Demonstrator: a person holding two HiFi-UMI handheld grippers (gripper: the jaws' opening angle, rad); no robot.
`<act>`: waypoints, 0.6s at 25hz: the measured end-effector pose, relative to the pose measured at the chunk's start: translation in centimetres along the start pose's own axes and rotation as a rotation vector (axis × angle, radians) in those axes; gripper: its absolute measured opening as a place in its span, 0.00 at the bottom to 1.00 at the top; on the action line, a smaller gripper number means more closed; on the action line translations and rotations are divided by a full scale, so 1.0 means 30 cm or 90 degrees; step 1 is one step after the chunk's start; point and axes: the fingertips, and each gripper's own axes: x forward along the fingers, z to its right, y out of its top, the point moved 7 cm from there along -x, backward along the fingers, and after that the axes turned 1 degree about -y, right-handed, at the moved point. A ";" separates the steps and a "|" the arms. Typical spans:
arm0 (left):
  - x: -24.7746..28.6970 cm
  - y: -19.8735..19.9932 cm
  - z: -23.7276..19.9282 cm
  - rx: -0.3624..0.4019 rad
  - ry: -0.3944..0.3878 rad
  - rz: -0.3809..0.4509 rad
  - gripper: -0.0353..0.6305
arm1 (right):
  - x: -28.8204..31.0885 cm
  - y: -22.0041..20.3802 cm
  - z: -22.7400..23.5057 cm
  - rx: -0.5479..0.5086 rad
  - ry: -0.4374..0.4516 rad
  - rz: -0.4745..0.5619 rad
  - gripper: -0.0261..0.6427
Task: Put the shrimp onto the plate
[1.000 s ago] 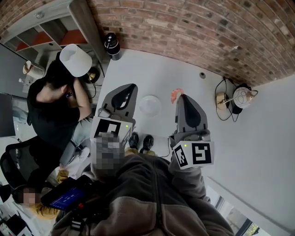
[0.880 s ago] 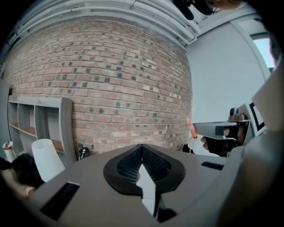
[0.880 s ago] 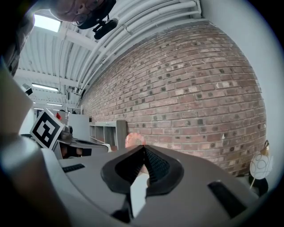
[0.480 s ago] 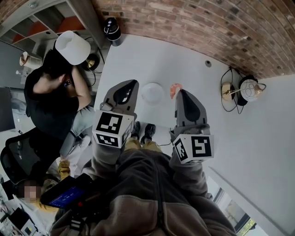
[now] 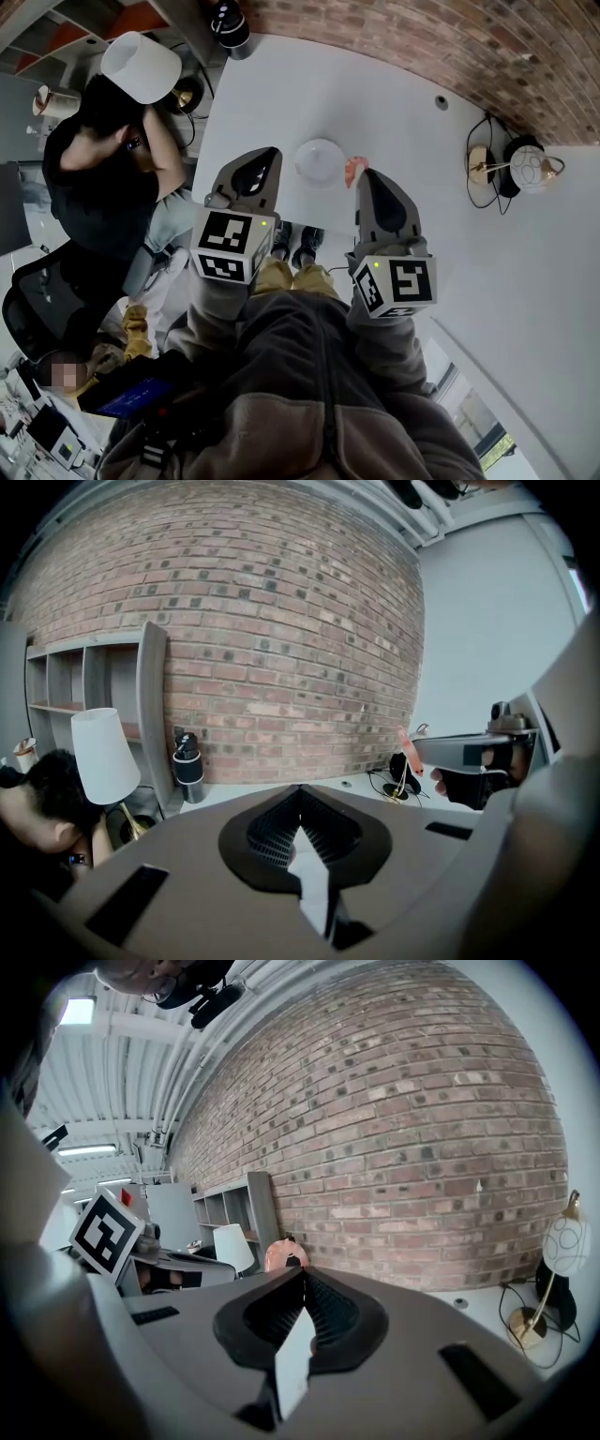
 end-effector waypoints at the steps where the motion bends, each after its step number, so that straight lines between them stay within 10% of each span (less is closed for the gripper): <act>1: 0.007 -0.017 -0.003 -0.002 0.000 -0.008 0.06 | 0.008 -0.017 0.002 0.002 0.001 -0.006 0.04; 15: 0.104 -0.316 -0.039 -0.034 0.001 -0.150 0.06 | 0.111 -0.307 0.037 0.044 -0.005 -0.138 0.04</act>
